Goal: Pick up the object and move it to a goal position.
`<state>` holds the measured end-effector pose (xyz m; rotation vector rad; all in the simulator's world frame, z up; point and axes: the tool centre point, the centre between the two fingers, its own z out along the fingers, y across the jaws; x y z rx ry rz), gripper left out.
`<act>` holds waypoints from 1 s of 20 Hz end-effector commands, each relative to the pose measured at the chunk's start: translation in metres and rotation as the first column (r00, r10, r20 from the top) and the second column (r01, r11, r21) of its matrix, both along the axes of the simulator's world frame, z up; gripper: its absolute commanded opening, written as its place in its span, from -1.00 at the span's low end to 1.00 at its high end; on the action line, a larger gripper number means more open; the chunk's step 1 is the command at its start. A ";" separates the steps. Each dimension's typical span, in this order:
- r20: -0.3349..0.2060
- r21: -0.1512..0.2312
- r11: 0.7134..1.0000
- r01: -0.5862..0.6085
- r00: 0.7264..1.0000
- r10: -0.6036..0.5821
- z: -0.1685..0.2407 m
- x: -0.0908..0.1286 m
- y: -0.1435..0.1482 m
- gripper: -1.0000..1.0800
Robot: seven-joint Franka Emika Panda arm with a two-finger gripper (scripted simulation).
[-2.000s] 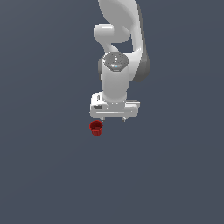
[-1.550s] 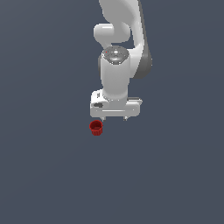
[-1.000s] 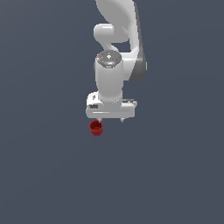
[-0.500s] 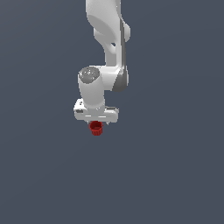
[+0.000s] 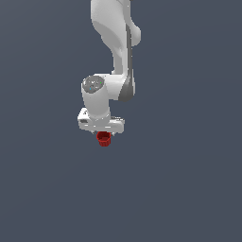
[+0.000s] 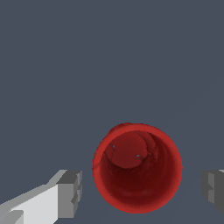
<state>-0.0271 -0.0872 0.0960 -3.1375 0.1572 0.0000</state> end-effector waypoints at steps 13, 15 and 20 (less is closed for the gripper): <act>0.000 0.000 1.000 0.001 1.000 -0.001 -0.049 -0.001 -0.001 0.92; 0.000 0.000 1.000 0.001 1.000 -0.001 -0.049 -0.001 -0.001 -1.00; 0.000 0.000 1.000 0.001 1.000 -0.001 -0.049 -0.001 -0.001 -1.00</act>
